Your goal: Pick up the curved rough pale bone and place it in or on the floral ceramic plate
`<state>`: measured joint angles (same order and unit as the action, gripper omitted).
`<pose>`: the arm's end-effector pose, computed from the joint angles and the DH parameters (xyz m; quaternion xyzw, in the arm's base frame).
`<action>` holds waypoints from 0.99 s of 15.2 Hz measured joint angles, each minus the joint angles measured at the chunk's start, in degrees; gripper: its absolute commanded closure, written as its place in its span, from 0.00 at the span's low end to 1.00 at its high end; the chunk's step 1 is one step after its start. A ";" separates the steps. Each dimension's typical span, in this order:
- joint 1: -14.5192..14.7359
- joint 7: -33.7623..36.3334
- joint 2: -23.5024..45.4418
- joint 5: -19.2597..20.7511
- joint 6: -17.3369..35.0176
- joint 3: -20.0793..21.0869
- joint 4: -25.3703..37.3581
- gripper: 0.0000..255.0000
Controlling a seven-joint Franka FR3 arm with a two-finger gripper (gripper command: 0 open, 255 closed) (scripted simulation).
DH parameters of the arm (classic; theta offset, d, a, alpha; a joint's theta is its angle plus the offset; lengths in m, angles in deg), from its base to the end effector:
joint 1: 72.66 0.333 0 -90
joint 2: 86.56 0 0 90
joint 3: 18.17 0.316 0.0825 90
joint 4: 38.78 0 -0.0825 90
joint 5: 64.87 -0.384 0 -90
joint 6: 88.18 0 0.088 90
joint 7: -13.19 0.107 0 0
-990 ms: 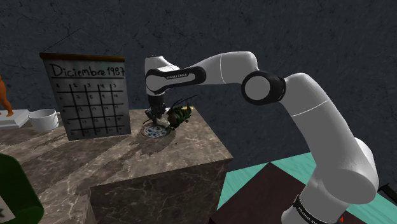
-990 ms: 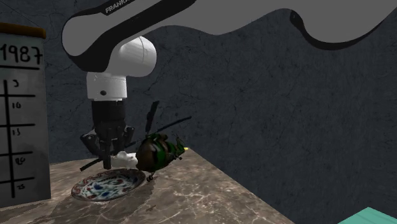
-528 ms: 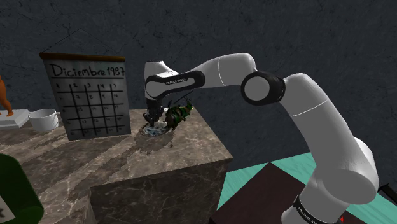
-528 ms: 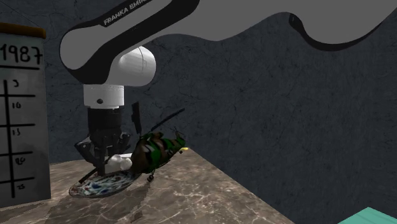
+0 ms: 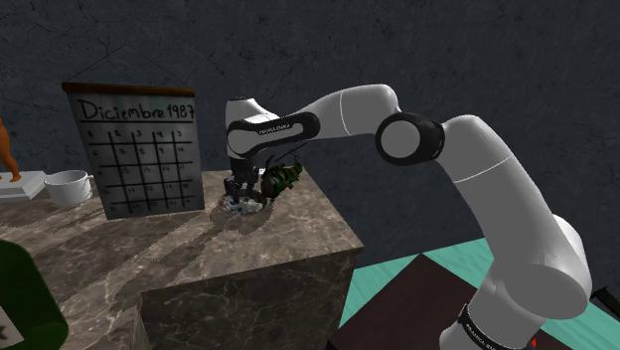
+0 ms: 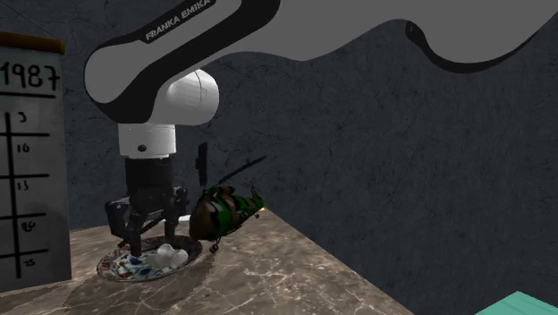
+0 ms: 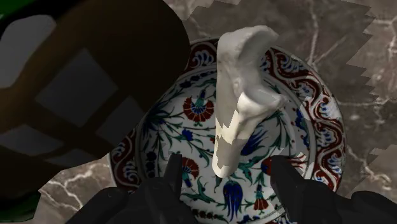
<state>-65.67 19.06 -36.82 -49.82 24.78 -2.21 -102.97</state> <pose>0.7344 0.2207 0.2995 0.9884 0.1511 0.0096 0.0137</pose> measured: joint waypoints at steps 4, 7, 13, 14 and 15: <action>-0.54 -0.14 0.52 0.05 -1.23 -0.45 -0.32 0.00; -0.28 -0.27 -0.59 -0.25 -4.28 -0.26 1.48 0.00; -0.07 -0.68 -0.92 -0.47 -7.14 -0.17 4.02 0.00; -0.06 -0.69 -0.92 -0.47 -7.16 -0.17 4.04 0.00; -0.06 -0.69 -0.92 -0.47 -7.18 -0.17 4.05 0.00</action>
